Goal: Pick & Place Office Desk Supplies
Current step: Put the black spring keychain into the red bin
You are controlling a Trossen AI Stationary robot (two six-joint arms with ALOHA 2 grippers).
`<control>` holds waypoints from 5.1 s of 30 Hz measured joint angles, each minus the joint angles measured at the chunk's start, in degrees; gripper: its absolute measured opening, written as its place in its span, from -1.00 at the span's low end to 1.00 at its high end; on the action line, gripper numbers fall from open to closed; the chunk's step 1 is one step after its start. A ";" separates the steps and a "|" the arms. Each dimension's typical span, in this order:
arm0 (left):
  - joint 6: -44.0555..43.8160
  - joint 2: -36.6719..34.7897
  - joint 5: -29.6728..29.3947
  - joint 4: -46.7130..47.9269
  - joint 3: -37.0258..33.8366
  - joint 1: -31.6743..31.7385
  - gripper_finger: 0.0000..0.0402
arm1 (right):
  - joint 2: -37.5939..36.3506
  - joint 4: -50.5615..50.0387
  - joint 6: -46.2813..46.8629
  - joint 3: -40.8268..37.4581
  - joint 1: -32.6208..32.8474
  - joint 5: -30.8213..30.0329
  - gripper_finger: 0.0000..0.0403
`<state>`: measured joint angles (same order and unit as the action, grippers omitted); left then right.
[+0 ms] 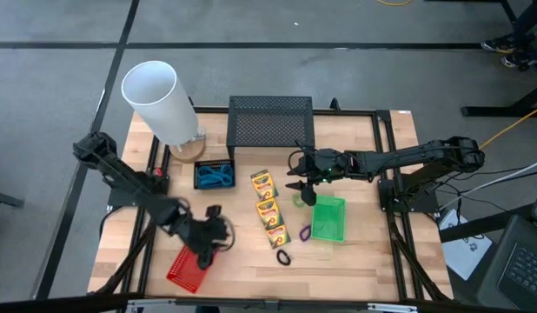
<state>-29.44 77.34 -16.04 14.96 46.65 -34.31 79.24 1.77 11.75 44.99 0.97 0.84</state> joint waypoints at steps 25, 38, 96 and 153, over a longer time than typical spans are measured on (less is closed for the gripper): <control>34.43 27.09 35.30 -0.78 23.81 20.32 -0.28 | 0.00 -0.05 -0.16 0.00 0.00 0.00 0.06; 41.11 37.57 34.40 9.23 38.80 17.21 -0.28 | -0.90 -7.13 -2.80 -0.04 -0.06 -6.99 0.06; 42.17 44.92 25.32 -1.54 38.69 14.26 -0.28 | -35.93 25.00 -10.11 -24.15 10.60 1.55 0.06; -7.04 11.27 -1.81 32.01 25.50 -17.18 -0.98 | -35.89 23.55 -8.81 -24.13 9.84 1.55 0.06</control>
<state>-36.48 88.61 -17.85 46.97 72.15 -51.50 43.35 25.32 2.94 20.86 10.81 2.39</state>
